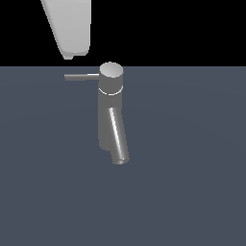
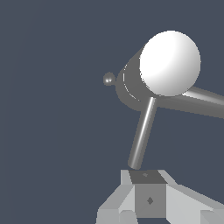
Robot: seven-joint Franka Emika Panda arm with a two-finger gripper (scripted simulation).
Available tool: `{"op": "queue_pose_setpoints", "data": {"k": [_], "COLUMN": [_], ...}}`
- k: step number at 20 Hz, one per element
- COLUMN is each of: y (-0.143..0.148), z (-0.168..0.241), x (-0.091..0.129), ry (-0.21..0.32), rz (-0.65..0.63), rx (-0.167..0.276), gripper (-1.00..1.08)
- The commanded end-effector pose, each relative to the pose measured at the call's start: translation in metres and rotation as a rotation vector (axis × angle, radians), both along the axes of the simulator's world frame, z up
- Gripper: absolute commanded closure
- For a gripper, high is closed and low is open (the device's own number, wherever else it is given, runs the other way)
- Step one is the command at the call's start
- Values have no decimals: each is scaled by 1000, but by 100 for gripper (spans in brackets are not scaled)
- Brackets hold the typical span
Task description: Turn on the faucet by rotating a designated handle.
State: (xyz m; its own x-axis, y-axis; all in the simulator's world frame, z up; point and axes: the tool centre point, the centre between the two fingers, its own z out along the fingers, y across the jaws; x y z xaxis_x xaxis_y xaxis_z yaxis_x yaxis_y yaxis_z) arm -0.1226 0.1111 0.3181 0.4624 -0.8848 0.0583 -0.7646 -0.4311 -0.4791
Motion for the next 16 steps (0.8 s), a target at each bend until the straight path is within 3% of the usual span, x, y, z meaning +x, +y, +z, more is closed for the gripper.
{"op": "queue_pose_setpoints", "data": {"k": [1,16], "y": [3,8], "z": [-6,-25], "x": [11,54], "ry": [-15,-65], "rz": [-51,-231], "rx": [20,86], "gripper": [108,108]}}
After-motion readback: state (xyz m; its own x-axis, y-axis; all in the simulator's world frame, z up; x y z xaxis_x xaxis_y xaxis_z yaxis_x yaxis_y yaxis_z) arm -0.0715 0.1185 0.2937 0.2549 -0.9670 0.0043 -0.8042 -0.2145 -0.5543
